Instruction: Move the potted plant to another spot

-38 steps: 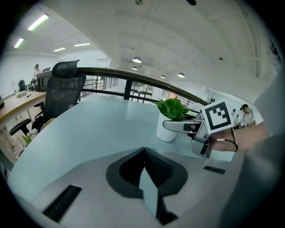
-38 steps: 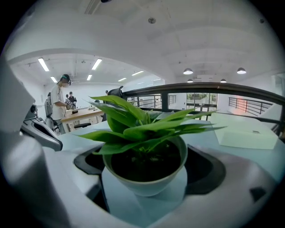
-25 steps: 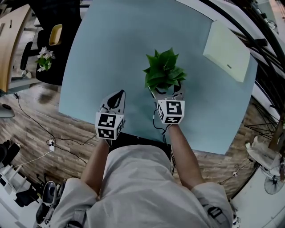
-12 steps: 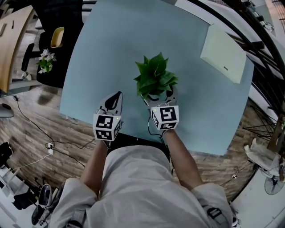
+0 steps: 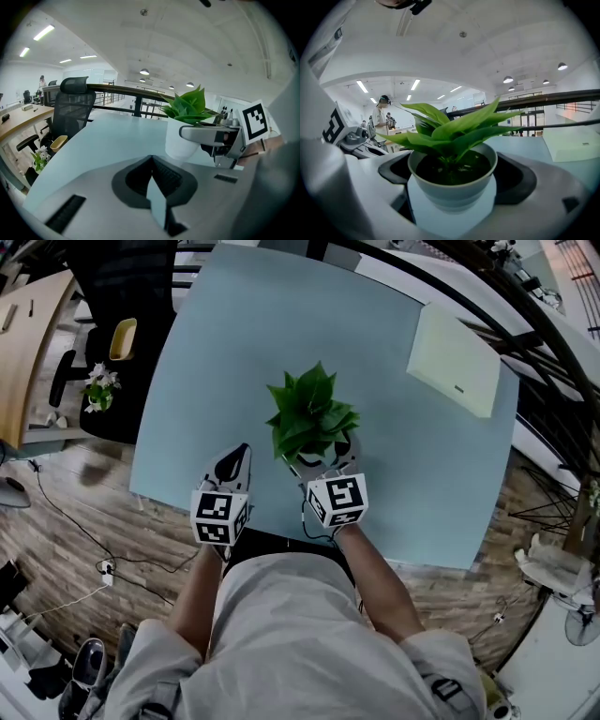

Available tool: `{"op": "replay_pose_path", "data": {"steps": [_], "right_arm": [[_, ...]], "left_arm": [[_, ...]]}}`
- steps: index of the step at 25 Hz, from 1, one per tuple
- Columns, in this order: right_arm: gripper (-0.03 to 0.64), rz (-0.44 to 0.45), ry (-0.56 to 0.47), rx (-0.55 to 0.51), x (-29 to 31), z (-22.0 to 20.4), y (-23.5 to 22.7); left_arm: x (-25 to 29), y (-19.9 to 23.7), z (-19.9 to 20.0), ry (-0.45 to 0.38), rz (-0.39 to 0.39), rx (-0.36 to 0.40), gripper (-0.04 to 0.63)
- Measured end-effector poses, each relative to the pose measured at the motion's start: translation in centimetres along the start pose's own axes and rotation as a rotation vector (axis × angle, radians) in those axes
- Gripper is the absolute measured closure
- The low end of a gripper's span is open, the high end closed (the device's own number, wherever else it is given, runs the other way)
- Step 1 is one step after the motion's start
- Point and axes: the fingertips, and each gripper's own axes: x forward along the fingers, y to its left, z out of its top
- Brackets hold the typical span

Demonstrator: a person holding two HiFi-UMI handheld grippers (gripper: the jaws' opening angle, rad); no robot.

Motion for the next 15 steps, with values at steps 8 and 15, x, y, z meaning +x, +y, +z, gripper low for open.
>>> {"op": "replay_pose_path", "data": {"steps": [8, 15], "right_arm": [[0.087, -0.019, -0.113, -0.039, -1.1, 5.5, 0.2], [0.087, -0.046, -0.178, -0.065, -2.7, 9.0, -0.1]], "left_arm": [[-0.8, -0.6, 4.3, -0.08, -0.035, 0.062, 0.583], [-1.1, -1.7, 7.3, -0.134, -0.072, 0.095, 0.583]]}}
